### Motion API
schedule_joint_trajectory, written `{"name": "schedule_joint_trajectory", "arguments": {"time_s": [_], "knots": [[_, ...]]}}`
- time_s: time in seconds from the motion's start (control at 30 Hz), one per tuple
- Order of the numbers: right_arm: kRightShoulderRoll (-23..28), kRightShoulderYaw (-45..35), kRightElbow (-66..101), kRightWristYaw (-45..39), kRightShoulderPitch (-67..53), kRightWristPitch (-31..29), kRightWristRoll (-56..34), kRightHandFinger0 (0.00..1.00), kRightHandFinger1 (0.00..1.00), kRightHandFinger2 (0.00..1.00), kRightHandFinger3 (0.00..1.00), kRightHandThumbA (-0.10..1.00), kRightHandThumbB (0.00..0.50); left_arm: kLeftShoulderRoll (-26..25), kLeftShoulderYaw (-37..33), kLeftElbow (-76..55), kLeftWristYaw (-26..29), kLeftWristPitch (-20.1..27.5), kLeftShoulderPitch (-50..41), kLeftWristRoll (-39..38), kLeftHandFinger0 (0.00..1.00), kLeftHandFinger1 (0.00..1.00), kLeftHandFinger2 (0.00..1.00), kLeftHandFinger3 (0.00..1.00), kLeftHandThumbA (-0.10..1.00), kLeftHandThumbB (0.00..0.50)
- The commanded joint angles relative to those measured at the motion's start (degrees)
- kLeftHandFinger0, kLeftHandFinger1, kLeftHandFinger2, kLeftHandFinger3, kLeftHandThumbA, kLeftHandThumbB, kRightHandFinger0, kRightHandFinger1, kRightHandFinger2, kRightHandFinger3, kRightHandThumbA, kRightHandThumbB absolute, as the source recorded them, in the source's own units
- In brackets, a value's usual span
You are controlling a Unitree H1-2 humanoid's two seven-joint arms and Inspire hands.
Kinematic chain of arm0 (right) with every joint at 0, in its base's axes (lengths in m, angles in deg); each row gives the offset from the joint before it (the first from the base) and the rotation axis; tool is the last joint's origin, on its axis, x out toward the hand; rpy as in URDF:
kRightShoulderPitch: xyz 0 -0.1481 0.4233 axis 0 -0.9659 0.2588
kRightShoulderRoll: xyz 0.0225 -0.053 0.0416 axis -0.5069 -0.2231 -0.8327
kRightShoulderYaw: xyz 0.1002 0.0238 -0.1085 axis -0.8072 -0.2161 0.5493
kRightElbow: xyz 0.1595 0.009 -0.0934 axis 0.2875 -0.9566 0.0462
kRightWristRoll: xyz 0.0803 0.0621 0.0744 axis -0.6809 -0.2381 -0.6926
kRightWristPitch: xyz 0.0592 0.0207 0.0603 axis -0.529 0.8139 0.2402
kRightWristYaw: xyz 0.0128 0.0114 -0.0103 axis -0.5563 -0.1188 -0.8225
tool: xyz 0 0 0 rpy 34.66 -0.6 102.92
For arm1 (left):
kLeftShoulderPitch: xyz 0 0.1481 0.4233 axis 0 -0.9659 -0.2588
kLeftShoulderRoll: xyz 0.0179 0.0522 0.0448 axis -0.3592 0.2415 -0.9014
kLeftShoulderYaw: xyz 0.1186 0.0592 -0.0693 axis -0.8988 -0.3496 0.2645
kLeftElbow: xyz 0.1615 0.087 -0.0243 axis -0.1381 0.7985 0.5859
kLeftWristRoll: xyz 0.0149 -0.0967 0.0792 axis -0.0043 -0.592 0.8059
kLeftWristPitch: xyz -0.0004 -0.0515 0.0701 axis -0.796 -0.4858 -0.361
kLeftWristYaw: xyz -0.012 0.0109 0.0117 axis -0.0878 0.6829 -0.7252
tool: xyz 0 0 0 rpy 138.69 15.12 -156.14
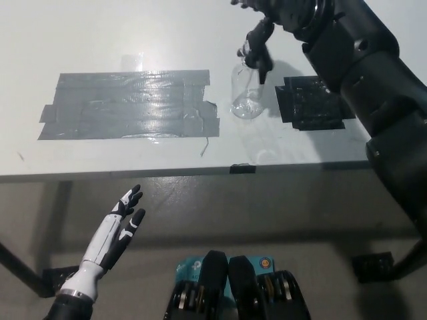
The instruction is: The robot grabs the black lid of the spray bottle on the desk and places it on the black area of the desk
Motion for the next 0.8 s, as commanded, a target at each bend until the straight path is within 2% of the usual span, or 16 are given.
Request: {"name": "schedule_joint_trajectory", "arguments": {"time_s": [0.0, 0.03, 0.13, 0.3, 0.43, 0.53, 0.63, 0.67, 0.73, 0.77], "knots": [[2.1, 1.2, 0.2, -5.0, 3.2, 0.1, 1.7, 1.00, 1.00, 1.00, 1.00, 0.74, 0.473, -0.9, 0.2, -0.1, -0.1, 2.1, 1.4, -0.8, 1.00, 1.00, 1.00, 1.00, 1.00, 0.078], [2.1, 1.4, 0.2, -5.2, 3.2, 0.0, 1.8, 1.00, 1.00, 1.00, 1.00, 0.74, 0.472, -0.9, 0.2, 0.0, -0.1, 2.2, 1.4, -0.8, 1.00, 1.00, 1.00, 1.00, 1.00, 0.078], [2.3, 1.6, 0.1, -8.0, 3.5, -0.5, 1.8, 1.00, 1.00, 1.00, 1.00, 0.75, 0.430, -1.0, 0.2, -0.1, -0.2, 2.0, 1.5, -0.7, 1.00, 1.00, 1.00, 1.00, 1.00, 0.077], [2.3, 2.9, -0.5, -12.6, 4.9, 1.3, 2.8, 1.00, 1.00, 1.00, 1.00, 0.84, 0.425, -1.1, 0.2, 0.2, -0.1, 2.5, 2.2, -0.7, 1.00, 1.00, 1.00, 1.00, 1.00, 0.070], [2.3, 2.3, -0.6, -13.5, 5.1, 1.9, 2.3, 1.00, 1.00, 1.00, 1.00, 0.82, 0.415, -1.1, 0.2, 0.3, -0.1, 2.7, 2.5, -0.6, 1.00, 1.00, 1.00, 1.00, 1.00, 0.056], [2.6, 1.3, -0.5, -13.4, 4.9, 1.4, 1.4, 1.00, 1.00, 1.00, 1.00, 0.78, 0.398, -1.3, 0.0, 0.6, -0.1, 2.9, 2.9, -0.4, 1.00, 1.00, 1.00, 1.00, 1.00, 0.057], [2.7, -0.8, -0.4, -13.1, 4.6, 2.2, -0.3, 1.00, 1.00, 1.00, 1.00, 0.66, 0.403, -1.2, 0.0, 0.3, -0.1, 2.4, 2.8, -0.4, 1.00, 1.00, 1.00, 1.00, 1.00, 0.061], [2.7, -1.3, -0.4, -13.1, 4.5, 2.3, -0.5, 1.00, 1.00, 1.00, 1.00, 0.65, 0.403, -1.3, 0.0, 0.5, -0.1, 2.5, 2.8, -0.4, 1.00, 1.00, 1.00, 1.00, 1.00, 0.062], [2.9, -2.0, 0.1, -11.5, 4.0, 0.7, -0.5, 1.00, 1.00, 1.00, 1.00, 0.58, 0.408, -1.3, -0.1, 0.3, -0.1, 2.4, 2.8, -0.1, 1.00, 1.00, 1.00, 1.00, 1.00, 0.062], [3.1, -2.0, 0.9, -8.8, 3.5, -1.7, -0.1, 0.91, 1.00, 1.00, 1.00, 0.48, 0.398, -1.4, -0.2, 0.5, 0.2, 2.9, 2.8, 0.4, 1.00, 1.00, 1.00, 1.00, 1.00, 0.052]]}}
